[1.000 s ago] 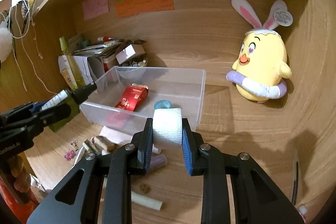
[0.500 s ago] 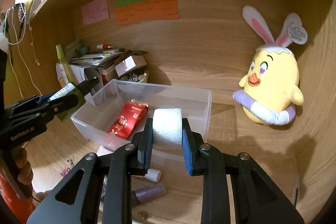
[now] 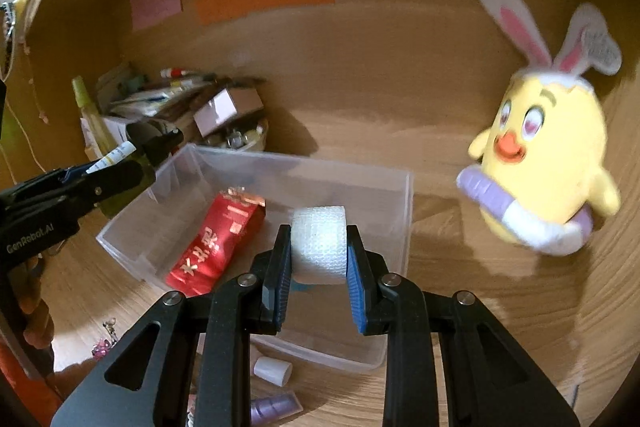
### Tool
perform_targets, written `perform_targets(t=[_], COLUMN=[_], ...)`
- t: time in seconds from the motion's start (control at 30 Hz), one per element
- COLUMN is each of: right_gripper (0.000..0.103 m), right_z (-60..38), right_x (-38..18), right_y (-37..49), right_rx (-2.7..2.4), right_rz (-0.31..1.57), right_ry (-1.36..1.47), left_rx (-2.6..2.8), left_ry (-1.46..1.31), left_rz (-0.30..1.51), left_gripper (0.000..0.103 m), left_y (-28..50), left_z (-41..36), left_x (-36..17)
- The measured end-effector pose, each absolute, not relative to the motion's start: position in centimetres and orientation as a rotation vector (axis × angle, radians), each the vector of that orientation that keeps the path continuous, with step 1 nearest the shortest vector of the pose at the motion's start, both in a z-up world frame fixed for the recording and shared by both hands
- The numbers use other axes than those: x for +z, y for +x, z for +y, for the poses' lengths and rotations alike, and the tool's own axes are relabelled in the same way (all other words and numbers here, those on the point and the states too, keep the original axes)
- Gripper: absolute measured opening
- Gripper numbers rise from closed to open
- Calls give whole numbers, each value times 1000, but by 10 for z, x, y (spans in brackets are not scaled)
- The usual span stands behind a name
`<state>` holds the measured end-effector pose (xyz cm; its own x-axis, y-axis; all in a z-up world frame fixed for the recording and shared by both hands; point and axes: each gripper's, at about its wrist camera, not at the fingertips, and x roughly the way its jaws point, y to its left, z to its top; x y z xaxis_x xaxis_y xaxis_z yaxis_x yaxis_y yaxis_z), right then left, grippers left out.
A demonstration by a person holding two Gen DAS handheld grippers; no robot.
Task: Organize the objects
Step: 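Carry the green bottle and white tape into the clear box and release both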
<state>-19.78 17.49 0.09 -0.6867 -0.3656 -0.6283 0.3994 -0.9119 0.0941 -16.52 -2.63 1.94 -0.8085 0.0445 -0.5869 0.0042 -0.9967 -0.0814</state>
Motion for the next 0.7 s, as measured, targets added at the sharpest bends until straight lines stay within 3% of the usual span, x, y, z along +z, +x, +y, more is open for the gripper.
perform_targets(t=[0.27,0.7], right_gripper=[22,23], right_z=[166,151], right_x=[-16,-28], right_y=[-206,-208], right_rx=[-2531,-2519], right_rz=[130,214], right_ry=[994,1026], left_rx=[2893,2862], left_ry=[-1093,-1165], left_rz=[-191,-147], left_gripper=[41,41], left_y=[-190,-199], left_z=[-34,-26], left_x=[-6,-24])
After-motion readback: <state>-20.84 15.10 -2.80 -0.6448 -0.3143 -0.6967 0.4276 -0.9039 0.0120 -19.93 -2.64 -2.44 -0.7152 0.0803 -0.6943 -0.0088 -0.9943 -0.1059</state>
